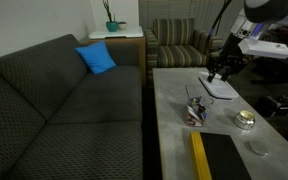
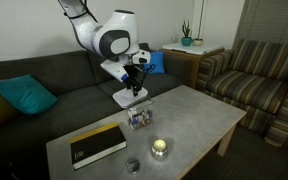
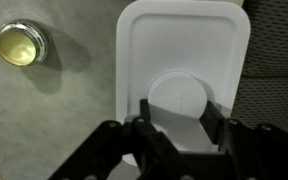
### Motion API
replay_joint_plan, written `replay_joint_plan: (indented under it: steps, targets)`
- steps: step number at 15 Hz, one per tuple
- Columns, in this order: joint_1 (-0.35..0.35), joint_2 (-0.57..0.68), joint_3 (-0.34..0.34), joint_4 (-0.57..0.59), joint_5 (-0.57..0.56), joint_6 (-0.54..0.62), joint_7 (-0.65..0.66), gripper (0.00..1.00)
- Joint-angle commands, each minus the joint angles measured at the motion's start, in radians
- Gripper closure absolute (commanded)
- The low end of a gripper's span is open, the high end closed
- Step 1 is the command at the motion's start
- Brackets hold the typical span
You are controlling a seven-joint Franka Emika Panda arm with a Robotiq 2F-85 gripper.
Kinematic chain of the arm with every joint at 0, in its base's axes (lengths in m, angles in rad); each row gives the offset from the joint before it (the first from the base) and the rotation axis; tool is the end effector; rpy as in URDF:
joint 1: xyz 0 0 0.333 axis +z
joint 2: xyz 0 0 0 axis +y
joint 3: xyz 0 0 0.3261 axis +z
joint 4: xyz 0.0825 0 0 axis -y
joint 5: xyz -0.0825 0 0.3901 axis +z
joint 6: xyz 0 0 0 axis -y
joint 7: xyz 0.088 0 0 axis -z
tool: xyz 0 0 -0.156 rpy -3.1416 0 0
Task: Place the white lid on the container and push the button
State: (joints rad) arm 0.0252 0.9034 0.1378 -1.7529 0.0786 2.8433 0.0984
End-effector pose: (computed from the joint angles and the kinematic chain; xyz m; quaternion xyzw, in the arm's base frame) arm 0.6715 0.1046 0.0311 -0.9926 0.0352 -0.0858 0.0782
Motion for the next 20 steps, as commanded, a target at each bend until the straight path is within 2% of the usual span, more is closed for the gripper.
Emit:
replay_joint_plan:
  steps: [1, 9, 16, 20]
  targets:
    - [0.053, 0.04, -0.048, 0.071, 0.017, -0.008, 0.046, 0.71]
    - [0.128, 0.151, -0.117, 0.285, 0.019, -0.084, 0.163, 0.71]
    - [0.15, 0.365, -0.141, 0.634, 0.028, -0.32, 0.311, 0.71]
    - [0.149, 0.442, -0.149, 0.755, 0.019, -0.41, 0.343, 0.71]
